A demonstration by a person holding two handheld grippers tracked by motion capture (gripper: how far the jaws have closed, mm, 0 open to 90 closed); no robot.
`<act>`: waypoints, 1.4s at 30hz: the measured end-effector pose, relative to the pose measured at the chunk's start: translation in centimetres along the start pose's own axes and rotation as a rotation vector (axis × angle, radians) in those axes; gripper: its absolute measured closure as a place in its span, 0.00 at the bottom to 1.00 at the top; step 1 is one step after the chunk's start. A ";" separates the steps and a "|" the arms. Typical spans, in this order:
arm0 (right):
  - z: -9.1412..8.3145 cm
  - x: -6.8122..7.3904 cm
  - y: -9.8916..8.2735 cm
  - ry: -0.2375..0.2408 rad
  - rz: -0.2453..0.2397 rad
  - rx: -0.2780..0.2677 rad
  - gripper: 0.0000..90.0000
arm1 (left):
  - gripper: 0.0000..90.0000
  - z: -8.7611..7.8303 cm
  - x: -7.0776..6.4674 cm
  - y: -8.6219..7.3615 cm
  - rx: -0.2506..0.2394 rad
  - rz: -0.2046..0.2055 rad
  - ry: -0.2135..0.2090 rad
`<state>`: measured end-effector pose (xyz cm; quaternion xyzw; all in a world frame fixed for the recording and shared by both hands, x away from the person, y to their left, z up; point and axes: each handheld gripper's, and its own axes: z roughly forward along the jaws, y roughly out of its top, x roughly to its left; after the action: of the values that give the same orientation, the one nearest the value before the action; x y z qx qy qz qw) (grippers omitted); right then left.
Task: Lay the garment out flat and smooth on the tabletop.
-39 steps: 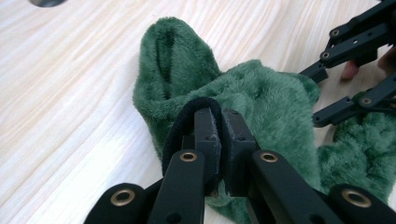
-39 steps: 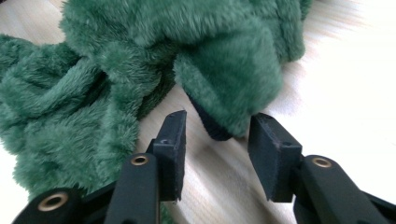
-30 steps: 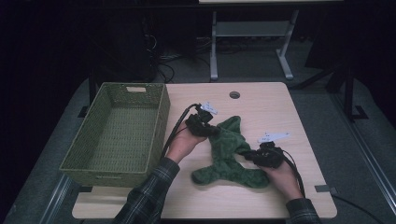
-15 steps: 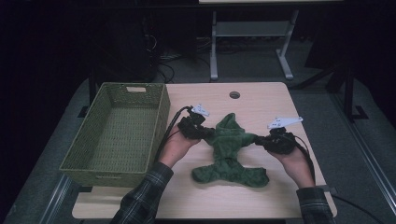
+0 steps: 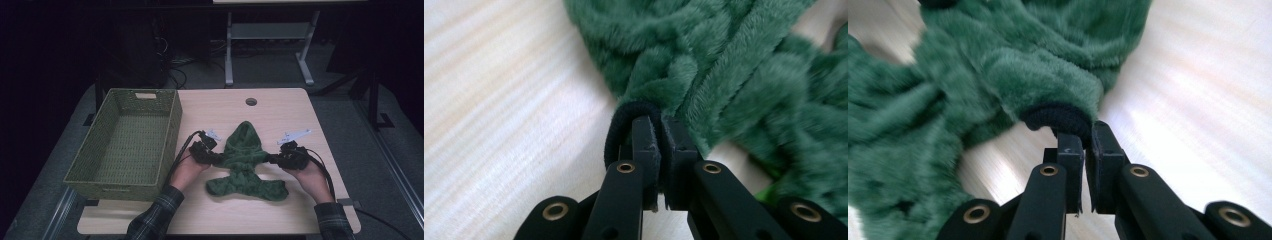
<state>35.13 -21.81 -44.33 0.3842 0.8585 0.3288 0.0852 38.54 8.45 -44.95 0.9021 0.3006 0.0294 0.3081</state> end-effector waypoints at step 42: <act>4.1 -4.0 6.2 0.059 0.091 -0.028 0.72 | 0.66 2.7 4.4 6.1 -0.048 -0.068 -0.008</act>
<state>43.28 -19.56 -43.97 0.4118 0.8375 0.3556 0.0501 46.00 5.65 -44.20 0.8839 0.3290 0.0223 0.3317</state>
